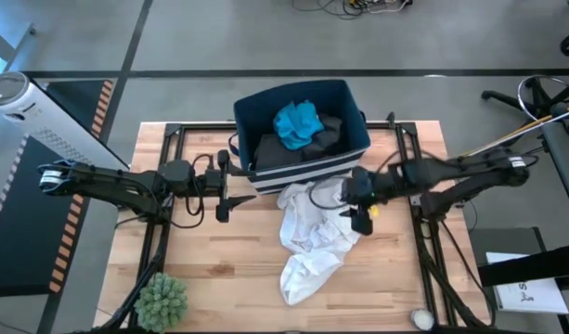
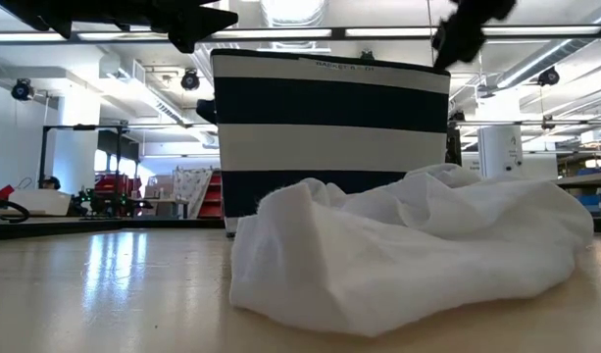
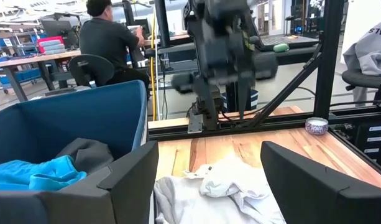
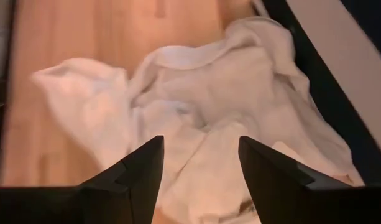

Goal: Sort clothes
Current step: Put the white socks into the laundry bin

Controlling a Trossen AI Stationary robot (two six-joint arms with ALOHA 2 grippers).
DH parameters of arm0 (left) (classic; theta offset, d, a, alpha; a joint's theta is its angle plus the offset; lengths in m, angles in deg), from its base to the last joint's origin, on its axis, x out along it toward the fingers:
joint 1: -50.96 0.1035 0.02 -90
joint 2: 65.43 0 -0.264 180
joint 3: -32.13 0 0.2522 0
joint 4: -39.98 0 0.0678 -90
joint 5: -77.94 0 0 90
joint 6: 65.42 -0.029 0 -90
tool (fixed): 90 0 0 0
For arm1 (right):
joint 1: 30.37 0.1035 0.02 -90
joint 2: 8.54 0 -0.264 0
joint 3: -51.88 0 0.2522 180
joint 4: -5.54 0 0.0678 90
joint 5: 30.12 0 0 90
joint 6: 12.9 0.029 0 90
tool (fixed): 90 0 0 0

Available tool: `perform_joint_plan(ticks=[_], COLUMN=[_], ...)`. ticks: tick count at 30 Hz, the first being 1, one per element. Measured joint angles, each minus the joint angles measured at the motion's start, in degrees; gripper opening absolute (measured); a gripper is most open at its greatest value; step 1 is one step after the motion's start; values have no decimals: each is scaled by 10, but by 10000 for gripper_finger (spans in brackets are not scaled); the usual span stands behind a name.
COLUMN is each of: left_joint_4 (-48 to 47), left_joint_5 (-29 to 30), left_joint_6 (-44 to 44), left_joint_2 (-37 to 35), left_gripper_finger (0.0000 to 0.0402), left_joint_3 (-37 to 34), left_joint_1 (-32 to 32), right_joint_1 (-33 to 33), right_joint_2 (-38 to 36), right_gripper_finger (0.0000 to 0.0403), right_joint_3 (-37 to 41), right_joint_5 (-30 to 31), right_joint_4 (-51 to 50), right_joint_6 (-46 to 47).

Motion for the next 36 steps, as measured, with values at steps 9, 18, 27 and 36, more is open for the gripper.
perform_joint_plan(ticks=[9,18,27,36], left_joint_4=[0,-3,-3,-2], left_joint_5=[0,0,0,20], left_joint_6=[1,4,4,4], left_joint_2=[0,0,0,0], left_gripper_finger=[280,265,254,253], left_joint_3=[0,0,0,0], left_joint_1=[0,0,0,0], right_joint_1=[18,18,22,39], right_joint_2=[12,39,84,69], right_gripper_finger=[239,251,148,21], right_joint_3=[174,236,233,133], right_joint_5=[59,78,73,67], right_joint_4=[201,262,268,243], right_joint_6=[38,84,75,36])
